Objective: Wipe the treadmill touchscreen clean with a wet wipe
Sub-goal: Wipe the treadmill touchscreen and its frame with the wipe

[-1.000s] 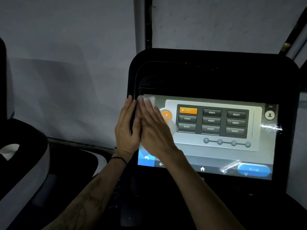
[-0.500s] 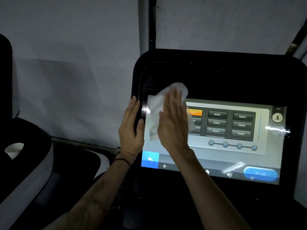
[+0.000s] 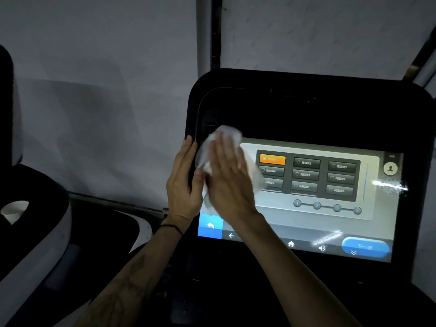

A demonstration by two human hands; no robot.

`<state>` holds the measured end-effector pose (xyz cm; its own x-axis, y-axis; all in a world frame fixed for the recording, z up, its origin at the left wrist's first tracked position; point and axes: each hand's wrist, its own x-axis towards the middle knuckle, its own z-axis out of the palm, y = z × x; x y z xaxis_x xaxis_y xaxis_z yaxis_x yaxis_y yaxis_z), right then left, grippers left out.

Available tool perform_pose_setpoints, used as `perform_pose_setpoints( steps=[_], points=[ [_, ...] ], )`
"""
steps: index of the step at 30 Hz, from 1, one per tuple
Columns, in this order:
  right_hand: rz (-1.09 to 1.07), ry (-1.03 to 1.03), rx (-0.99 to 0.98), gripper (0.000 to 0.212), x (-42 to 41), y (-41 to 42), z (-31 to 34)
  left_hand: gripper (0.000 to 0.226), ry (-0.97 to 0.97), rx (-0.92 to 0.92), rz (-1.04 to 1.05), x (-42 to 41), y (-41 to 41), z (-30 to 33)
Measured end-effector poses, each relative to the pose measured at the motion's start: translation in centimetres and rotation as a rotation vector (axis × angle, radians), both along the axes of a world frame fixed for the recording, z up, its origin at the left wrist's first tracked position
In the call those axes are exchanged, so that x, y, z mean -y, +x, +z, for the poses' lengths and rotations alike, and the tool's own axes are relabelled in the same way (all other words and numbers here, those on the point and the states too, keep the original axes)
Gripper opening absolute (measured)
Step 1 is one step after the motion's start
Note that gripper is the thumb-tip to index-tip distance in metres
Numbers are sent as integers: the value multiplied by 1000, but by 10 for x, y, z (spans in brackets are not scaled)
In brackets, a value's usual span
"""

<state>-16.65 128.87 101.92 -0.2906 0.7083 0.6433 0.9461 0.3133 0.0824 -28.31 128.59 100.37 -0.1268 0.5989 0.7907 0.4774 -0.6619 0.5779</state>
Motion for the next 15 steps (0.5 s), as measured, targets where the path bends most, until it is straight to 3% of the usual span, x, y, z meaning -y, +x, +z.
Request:
perform_pose_setpoints(
  steps=[3, 10, 15],
  points=[
    [54, 34, 128, 66, -5, -3, 3, 54, 2, 8, -1, 1, 1, 0],
    [-141, 32, -27, 72, -8, 18, 7, 53, -12, 2, -1, 1, 0, 1],
    [-53, 45, 50, 69, -13, -3, 7, 54, -21, -5, 14, 1, -1, 0]
  ],
)
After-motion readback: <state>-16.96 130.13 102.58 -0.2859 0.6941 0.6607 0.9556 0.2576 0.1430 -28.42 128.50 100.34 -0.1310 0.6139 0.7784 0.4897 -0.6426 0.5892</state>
